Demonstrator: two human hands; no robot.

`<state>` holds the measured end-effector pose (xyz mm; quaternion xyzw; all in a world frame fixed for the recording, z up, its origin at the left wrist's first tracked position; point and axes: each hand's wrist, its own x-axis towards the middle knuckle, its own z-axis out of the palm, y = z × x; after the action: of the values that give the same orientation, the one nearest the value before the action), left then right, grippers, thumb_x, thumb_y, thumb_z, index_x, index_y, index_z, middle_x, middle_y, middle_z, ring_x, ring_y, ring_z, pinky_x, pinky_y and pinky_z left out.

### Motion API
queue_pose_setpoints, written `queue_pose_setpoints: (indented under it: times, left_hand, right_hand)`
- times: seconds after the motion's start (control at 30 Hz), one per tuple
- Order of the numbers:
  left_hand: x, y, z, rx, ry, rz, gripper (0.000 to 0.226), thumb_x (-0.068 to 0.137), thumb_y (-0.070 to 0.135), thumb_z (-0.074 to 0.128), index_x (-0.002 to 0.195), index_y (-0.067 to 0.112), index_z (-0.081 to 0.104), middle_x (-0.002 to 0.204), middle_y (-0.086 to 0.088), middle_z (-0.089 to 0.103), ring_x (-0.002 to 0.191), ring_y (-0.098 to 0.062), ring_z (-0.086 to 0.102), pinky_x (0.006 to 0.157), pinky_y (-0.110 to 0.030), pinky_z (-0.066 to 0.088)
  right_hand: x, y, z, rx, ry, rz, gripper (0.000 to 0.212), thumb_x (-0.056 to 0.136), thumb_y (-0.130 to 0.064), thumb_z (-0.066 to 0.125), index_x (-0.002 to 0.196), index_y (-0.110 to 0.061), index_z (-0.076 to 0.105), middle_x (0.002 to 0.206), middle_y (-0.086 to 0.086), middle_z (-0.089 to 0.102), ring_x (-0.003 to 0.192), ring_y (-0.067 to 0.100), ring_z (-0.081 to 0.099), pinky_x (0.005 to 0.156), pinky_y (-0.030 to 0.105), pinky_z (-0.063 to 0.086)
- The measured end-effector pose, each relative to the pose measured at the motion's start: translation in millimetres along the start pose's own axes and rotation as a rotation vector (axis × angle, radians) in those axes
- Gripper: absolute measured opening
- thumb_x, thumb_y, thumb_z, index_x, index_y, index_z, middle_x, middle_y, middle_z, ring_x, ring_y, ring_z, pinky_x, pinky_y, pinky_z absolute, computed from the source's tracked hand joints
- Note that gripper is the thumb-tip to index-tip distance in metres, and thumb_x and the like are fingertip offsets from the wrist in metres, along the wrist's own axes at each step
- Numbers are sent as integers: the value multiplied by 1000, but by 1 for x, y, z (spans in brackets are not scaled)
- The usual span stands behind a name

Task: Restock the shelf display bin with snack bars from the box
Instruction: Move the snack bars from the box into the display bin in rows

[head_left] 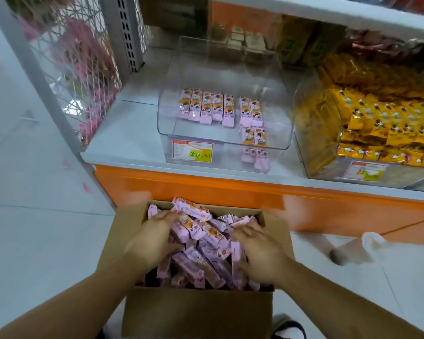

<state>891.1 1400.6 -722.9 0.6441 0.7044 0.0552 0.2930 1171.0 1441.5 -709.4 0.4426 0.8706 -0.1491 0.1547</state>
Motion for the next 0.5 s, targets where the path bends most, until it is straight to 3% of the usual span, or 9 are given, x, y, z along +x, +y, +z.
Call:
queue_pose_setpoints:
  times: [0.1, 0.17, 0.27, 0.37, 0.43, 0.5]
  left_hand:
    - [-2, -2, 4, 47, 58, 16, 81, 77, 42, 88, 148, 26, 52, 145, 5, 55, 130, -18, 53, 111, -34, 45]
    - [-4, -1, 4, 71, 74, 41, 76, 79, 45, 85, 146, 29, 54, 140, 6, 58, 125, -18, 55, 107, -34, 48]
    - [-8, 1, 1, 91, 63, 76, 56, 88, 50, 74, 139, 39, 56, 134, 10, 61, 114, -12, 59, 99, -33, 53]
    - [-21, 15, -17, 53, 84, 99, 39, 98, 51, 58, 135, 40, 57, 111, 16, 68, 92, 0, 61, 81, -17, 51]
    - [-32, 34, -37, -5, 112, 65, 21, 101, 49, 54, 119, 38, 60, 80, 18, 61, 71, 7, 54, 62, -6, 40]
    - [-37, 47, -57, -255, 104, -22, 10, 102, 49, 56, 109, 43, 60, 73, 20, 60, 63, 10, 52, 60, -3, 39]
  right_hand:
    - [0, -4, 5, 47, 47, 28, 73, 86, -29, 76, 151, -24, 44, 156, -4, 48, 148, 18, 30, 122, 35, 29]
    - [-1, -5, 2, 108, 68, 46, 61, 83, -27, 81, 137, -25, 52, 146, -6, 53, 140, 17, 38, 113, 34, 36]
    - [-5, -6, -10, 286, 104, 109, 48, 79, -20, 88, 110, -34, 54, 119, -18, 57, 107, 9, 56, 87, 30, 52]
    - [-10, -4, -30, 459, 159, 158, 48, 73, -12, 90, 96, -40, 58, 102, -31, 54, 84, -6, 58, 67, 11, 47]
    - [-13, -3, -53, 666, 167, 175, 46, 72, -7, 88, 94, -40, 64, 108, -22, 59, 91, -1, 62, 77, 20, 55]
    - [-21, -5, -84, 935, 165, 161, 45, 74, 2, 86, 96, -33, 69, 114, -9, 64, 95, 14, 67, 77, 37, 60]
